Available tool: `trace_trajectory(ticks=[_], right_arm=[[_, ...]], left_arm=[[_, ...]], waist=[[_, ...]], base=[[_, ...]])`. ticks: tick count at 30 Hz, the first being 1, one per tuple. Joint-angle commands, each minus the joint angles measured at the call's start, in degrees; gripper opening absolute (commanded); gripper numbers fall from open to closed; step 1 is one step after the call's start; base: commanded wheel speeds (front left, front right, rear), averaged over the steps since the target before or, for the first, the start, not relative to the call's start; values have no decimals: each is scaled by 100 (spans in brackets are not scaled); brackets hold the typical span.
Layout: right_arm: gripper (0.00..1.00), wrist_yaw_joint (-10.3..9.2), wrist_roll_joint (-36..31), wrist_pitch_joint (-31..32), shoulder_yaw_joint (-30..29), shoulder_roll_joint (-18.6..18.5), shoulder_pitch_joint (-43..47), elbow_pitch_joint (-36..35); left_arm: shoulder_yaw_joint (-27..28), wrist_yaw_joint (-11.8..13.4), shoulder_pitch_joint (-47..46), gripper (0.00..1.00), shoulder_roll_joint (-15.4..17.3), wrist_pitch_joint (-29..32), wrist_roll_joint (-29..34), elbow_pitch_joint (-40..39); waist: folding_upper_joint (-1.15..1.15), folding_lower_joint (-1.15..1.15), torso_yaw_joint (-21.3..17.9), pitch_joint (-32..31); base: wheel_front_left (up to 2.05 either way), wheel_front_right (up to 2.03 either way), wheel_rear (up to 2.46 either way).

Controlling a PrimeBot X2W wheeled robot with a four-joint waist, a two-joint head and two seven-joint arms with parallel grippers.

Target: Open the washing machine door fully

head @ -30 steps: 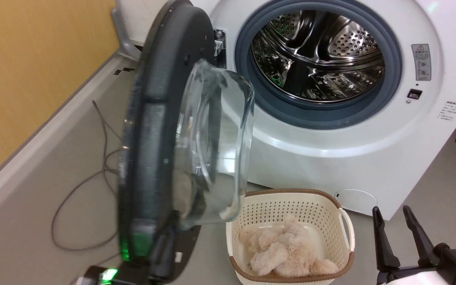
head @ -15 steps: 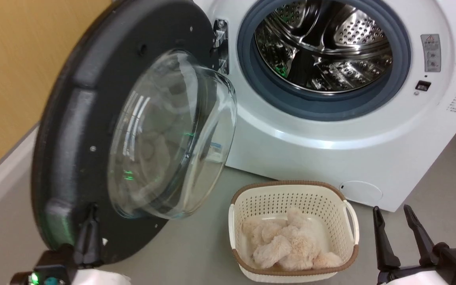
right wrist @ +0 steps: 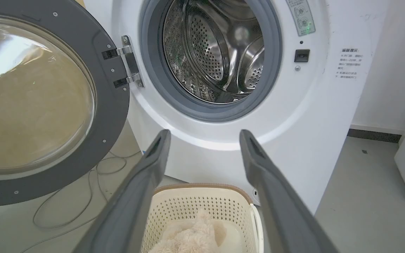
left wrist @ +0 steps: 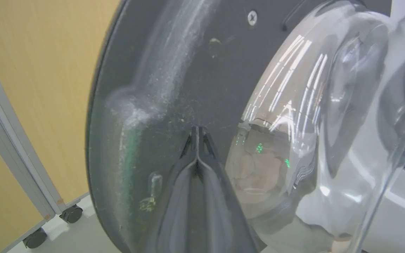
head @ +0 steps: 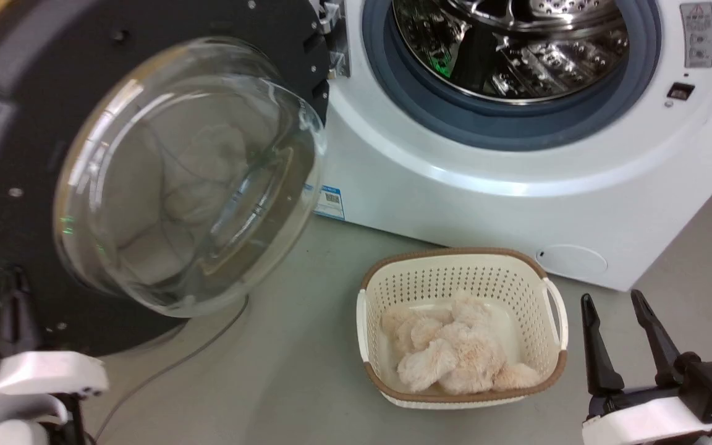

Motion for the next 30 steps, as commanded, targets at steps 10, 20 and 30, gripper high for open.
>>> trace_trajectory(ticks=[10,20,30], right_arm=[[100,5,-214,-25,-34,19,-361,-13],[100,5,-253,-25,-79,19,-514,-34],[100,5,-244,-25,-154,19,-456,-10]], left_arm=[[528,-135,-985,0,624,-26,-64,1026],[899,-265,-1758,0,1224,-26,-145,2087],[1004,-351,-2101,0,1432,-26,-66,2641]], waist=[[0,0,-218,494],[0,0,-456,707],[0,0,-513,619]], base=[[0,0,0],[0,0,0],[0,0,0]])
